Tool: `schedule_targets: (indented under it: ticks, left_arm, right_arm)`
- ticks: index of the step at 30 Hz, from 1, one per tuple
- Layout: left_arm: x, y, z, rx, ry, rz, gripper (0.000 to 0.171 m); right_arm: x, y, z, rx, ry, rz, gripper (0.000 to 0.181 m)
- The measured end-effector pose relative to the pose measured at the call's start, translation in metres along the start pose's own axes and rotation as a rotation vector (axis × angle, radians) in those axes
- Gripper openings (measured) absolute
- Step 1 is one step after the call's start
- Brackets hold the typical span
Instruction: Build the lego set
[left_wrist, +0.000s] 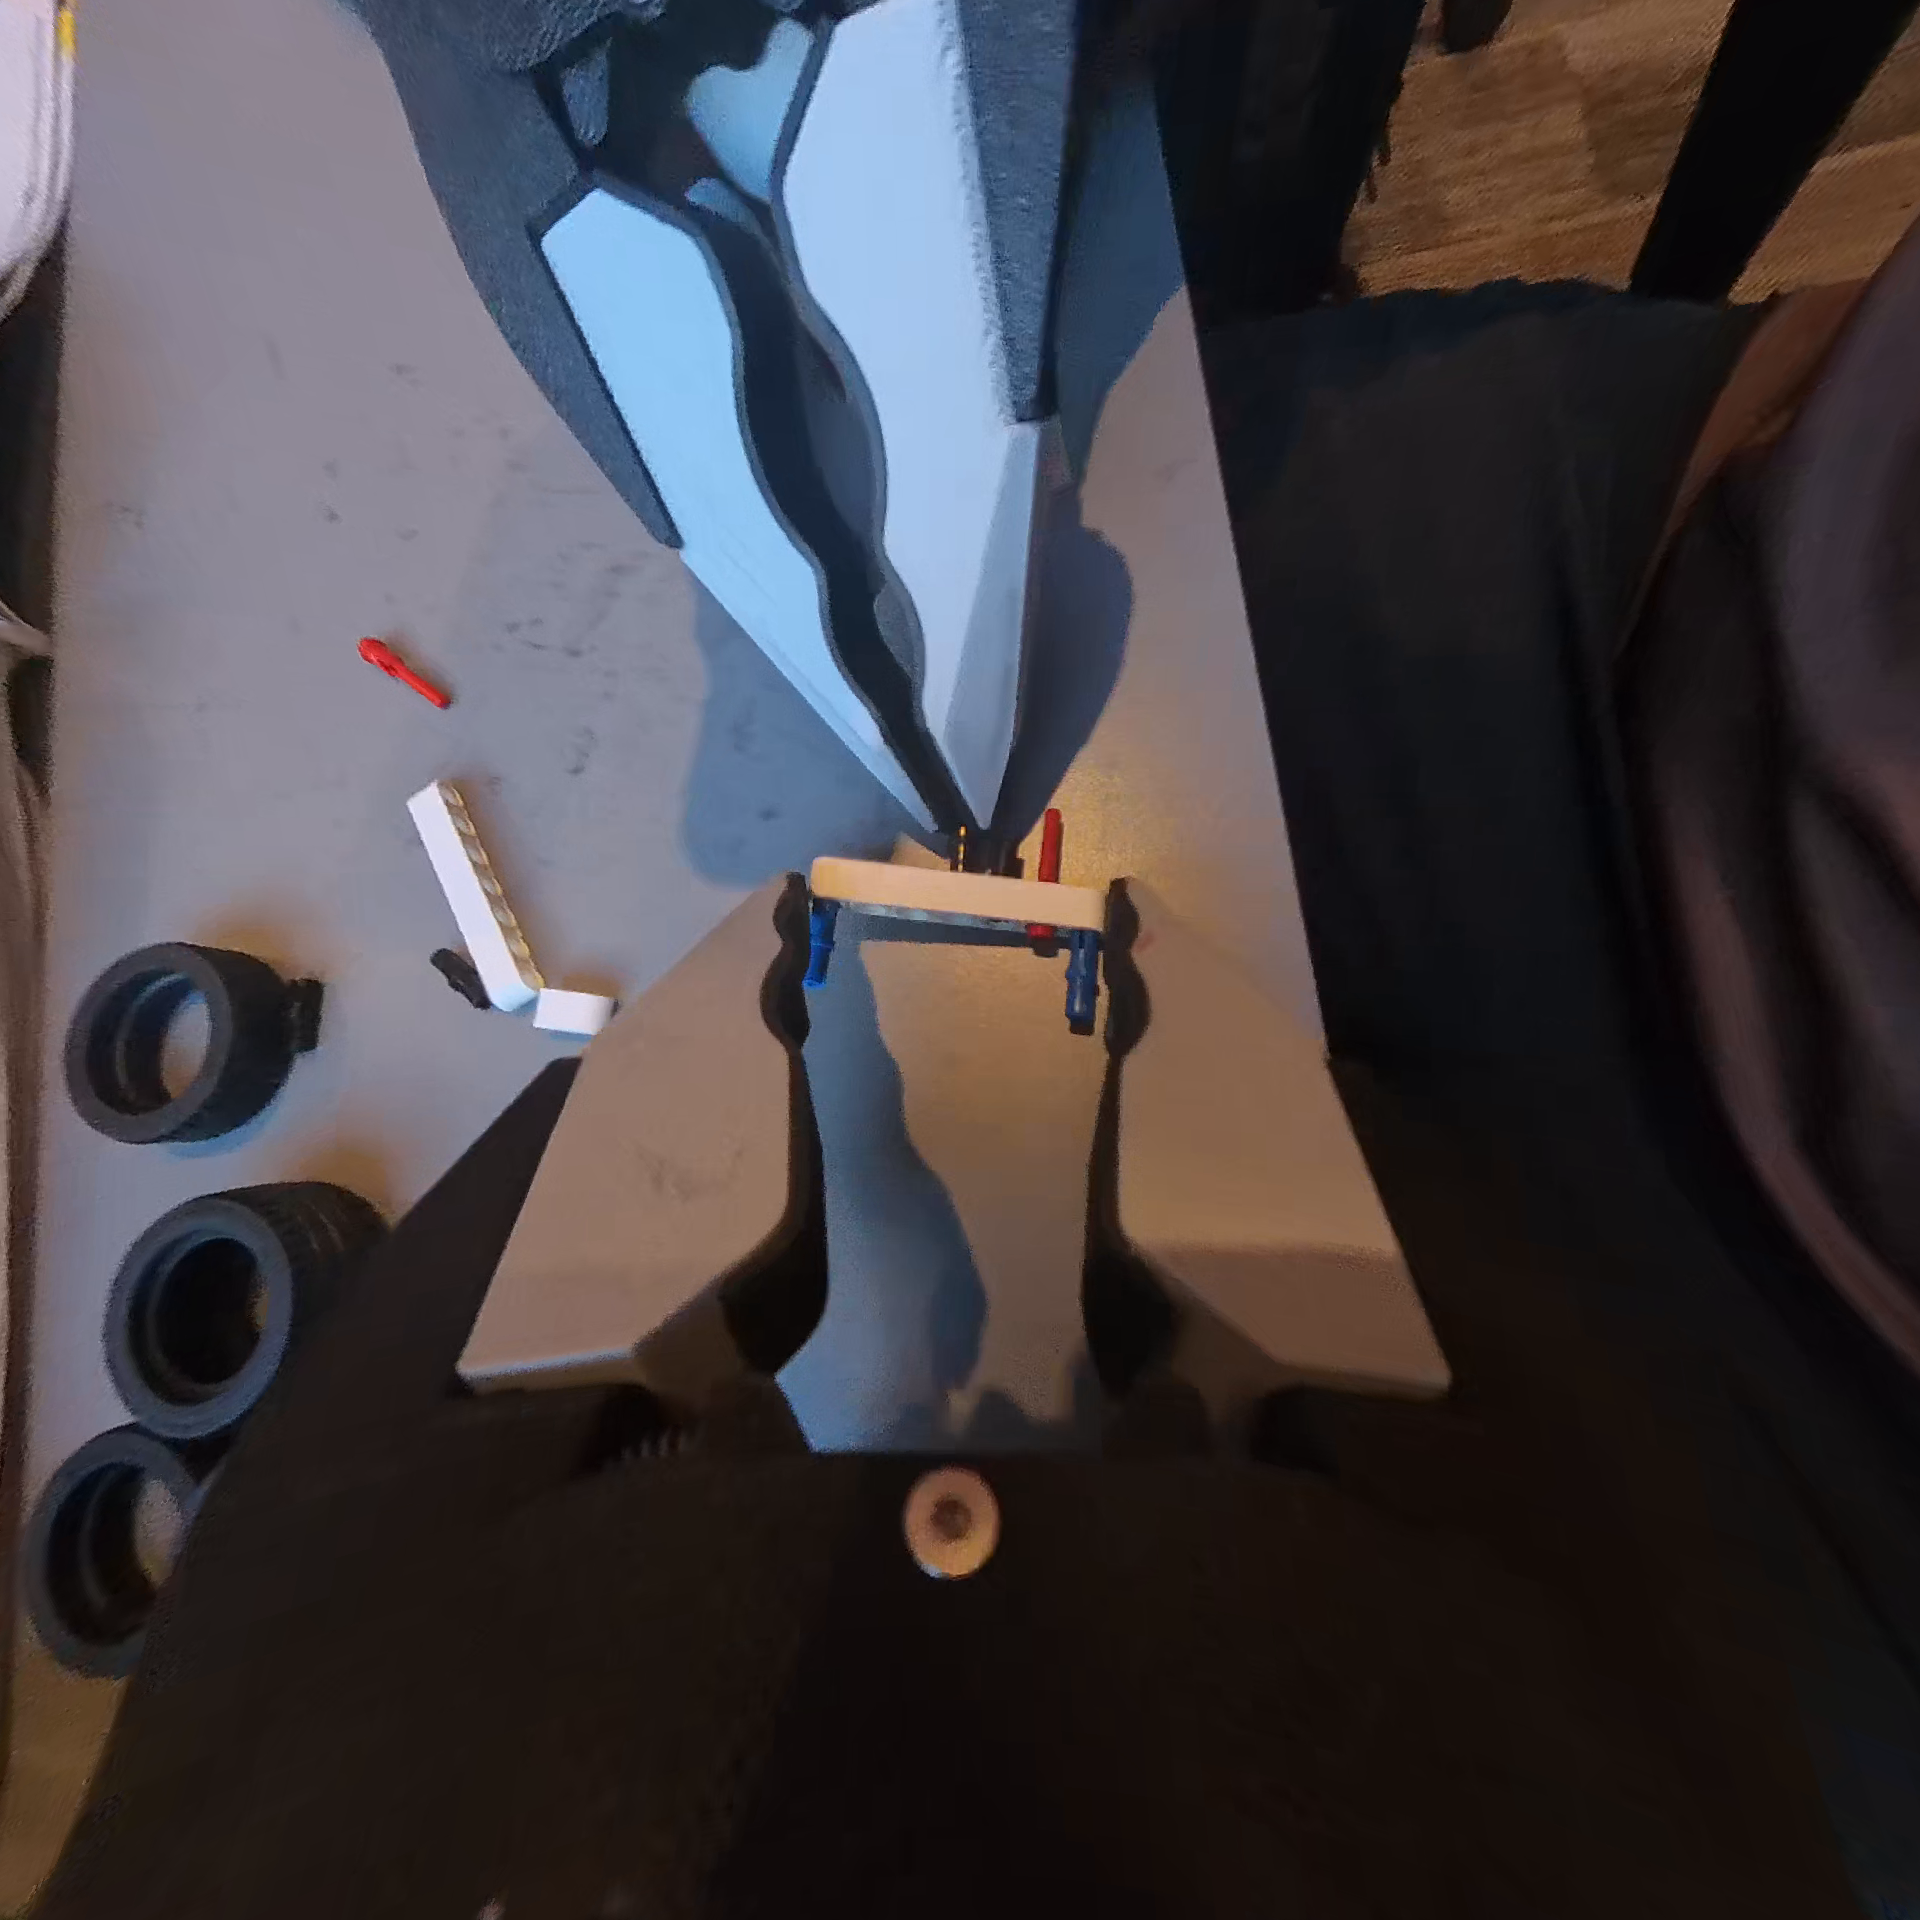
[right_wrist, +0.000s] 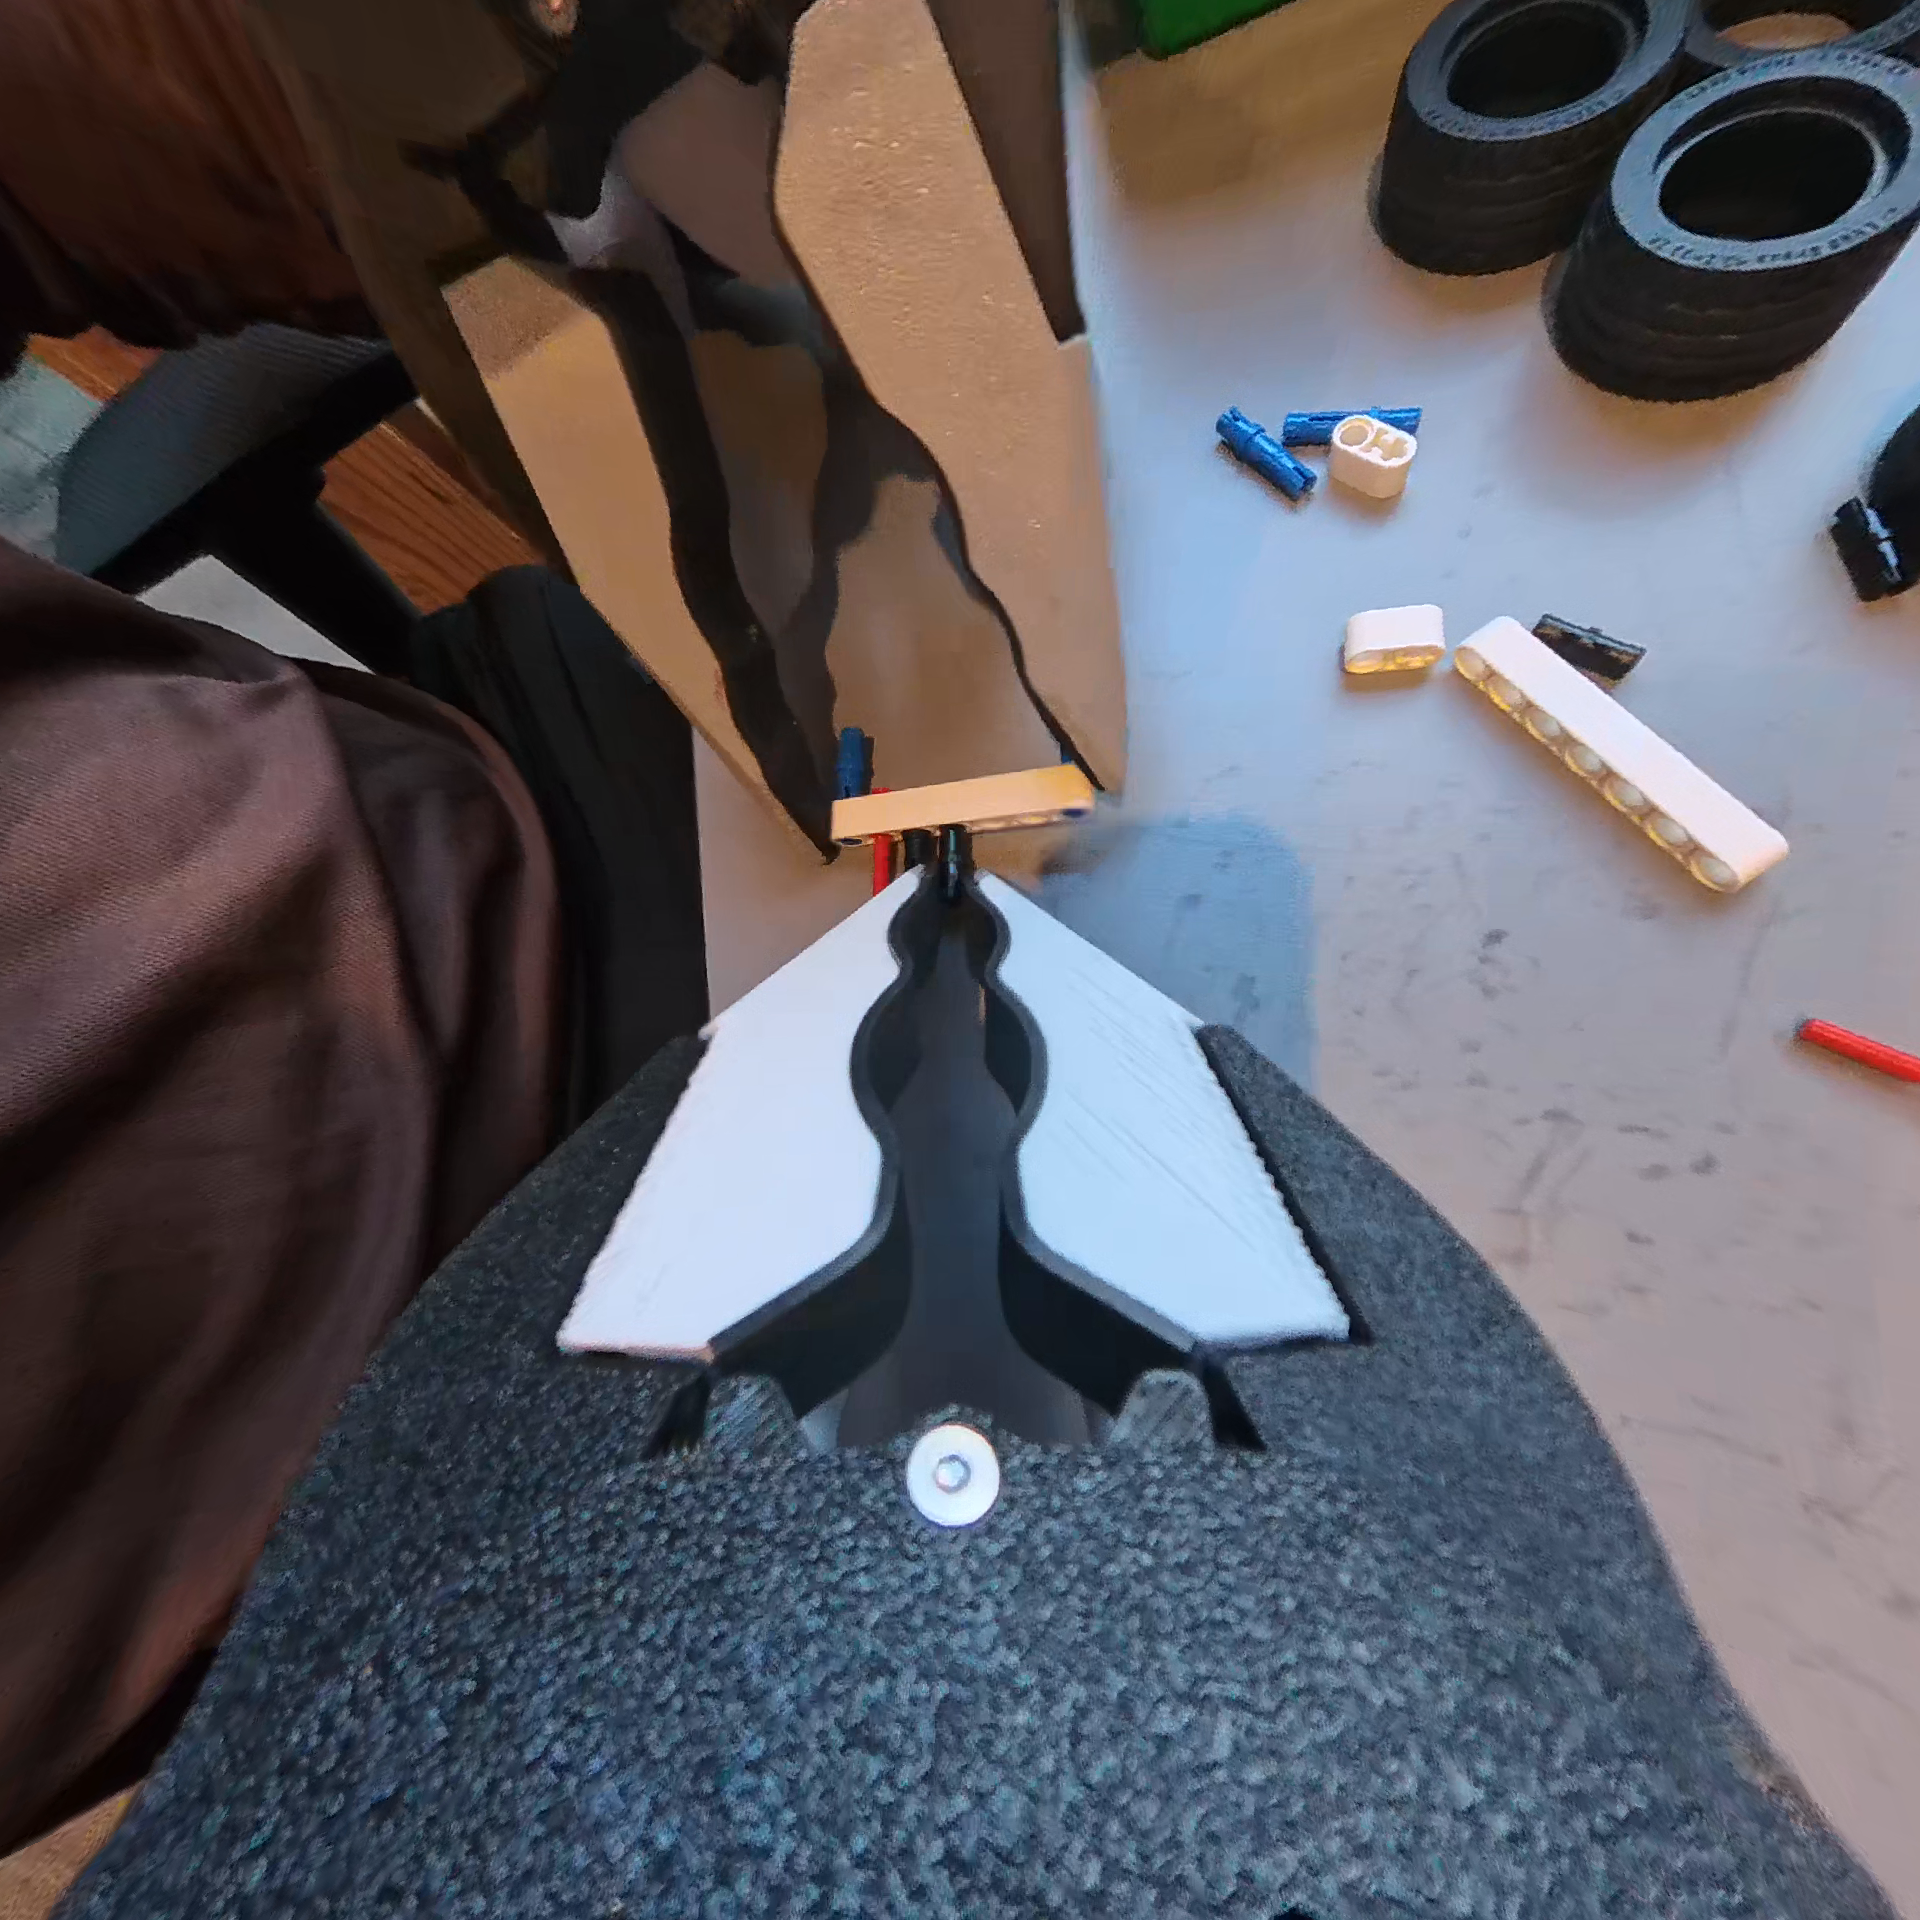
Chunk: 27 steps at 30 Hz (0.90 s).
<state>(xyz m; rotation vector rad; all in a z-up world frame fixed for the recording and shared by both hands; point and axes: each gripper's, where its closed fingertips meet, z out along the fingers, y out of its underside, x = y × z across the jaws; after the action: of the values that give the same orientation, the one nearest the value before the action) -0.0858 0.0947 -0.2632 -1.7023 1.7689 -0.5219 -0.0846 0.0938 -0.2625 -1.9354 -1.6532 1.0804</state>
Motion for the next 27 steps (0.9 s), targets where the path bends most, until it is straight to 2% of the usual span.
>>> schedule_targets:
  ticks: [3,8,11,16,27]
  left_arm:
    - [0.001,-0.001,-0.002,0.017,-0.039,0.052,0.054]
    - [0.006,0.001,-0.005,0.062,-0.037,0.027,0.054]
    - [0.008,0.003,-0.006,0.076,-0.024,-0.004,0.054]
    - [0.011,0.009,-0.005,0.049,0.055,-0.172,0.054]
    - [0.011,0.009,-0.005,0.047,0.031,-0.208,0.054]
  right_arm:
    - [-0.002,-0.002,-0.001,0.021,-0.033,0.054,0.003]
    - [-0.008,-0.006,0.002,0.041,-0.079,0.115,0.004]
    - [-0.009,-0.006,0.004,0.034,-0.075,0.107,0.003]
    - [-0.008,-0.002,0.012,-0.016,0.018,0.01,0.004]
    - [-0.009,-0.002,0.013,-0.015,0.031,-0.013,0.004]
